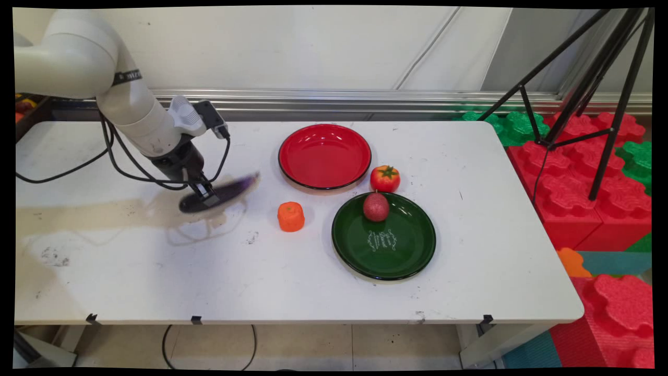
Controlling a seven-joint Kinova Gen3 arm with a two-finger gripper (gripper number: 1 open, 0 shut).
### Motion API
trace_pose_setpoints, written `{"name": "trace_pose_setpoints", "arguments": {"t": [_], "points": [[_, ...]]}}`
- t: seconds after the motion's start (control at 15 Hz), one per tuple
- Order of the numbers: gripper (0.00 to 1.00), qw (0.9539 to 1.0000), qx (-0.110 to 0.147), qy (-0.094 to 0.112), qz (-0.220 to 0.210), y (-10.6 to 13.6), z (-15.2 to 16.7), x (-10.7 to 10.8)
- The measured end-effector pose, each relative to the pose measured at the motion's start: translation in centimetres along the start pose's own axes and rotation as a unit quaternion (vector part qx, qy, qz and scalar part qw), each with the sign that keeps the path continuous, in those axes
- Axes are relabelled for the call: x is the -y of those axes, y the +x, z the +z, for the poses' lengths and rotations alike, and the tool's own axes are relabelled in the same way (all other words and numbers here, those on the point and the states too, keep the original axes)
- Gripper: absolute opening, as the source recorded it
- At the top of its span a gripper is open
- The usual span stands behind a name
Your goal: Place the picked object on the table
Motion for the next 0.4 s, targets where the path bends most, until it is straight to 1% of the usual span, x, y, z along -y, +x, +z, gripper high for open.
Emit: {"name": "trace_pose_setpoints", "arguments": {"t": [0.07,0.4], "points": [[1.00,1.0000,0.000,0.000,0.001,-0.11,0.28,0.10],[1.00,0.9999,-0.010,0.001,0.009,-0.02,0.92,0.42]]}}
